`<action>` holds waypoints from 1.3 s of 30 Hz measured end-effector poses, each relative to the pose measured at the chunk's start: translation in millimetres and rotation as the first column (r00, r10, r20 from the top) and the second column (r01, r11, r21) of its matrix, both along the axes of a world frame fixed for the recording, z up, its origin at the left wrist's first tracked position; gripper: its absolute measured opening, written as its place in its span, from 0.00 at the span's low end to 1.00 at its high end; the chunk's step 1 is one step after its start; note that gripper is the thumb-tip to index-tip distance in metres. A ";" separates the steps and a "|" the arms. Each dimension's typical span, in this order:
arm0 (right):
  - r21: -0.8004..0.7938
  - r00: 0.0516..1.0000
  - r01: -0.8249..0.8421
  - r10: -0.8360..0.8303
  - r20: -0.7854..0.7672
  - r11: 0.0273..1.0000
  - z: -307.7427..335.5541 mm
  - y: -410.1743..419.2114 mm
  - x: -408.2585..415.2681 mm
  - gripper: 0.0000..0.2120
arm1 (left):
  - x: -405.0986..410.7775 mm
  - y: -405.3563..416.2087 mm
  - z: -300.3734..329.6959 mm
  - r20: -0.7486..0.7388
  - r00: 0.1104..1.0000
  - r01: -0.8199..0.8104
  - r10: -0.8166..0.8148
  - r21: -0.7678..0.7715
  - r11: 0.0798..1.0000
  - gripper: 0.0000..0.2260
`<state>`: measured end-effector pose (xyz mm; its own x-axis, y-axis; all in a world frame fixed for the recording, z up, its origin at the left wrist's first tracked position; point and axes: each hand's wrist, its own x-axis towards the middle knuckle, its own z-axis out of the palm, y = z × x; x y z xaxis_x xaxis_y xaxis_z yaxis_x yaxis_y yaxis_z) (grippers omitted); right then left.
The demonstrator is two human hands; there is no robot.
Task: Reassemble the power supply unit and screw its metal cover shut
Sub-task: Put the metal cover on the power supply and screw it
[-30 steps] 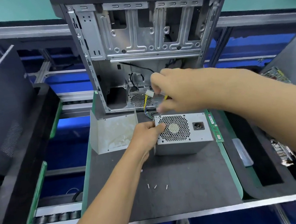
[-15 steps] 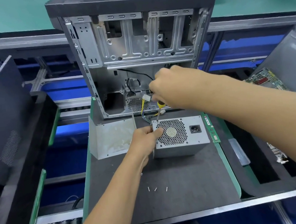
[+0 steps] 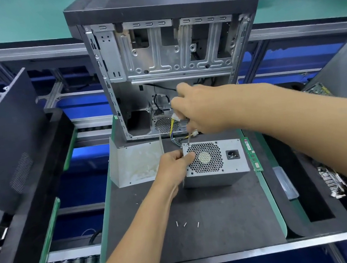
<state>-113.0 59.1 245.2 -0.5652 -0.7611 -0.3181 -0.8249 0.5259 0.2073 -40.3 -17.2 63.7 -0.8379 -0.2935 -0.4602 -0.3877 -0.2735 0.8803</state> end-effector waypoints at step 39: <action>0.029 0.972 -0.050 0.055 -0.228 0.998 -8.3 1.4 -1.8 0.14 | 1.2 2.0 -4.9 -0.020 1.000 0.007 -0.009 -0.087 0.996 0.04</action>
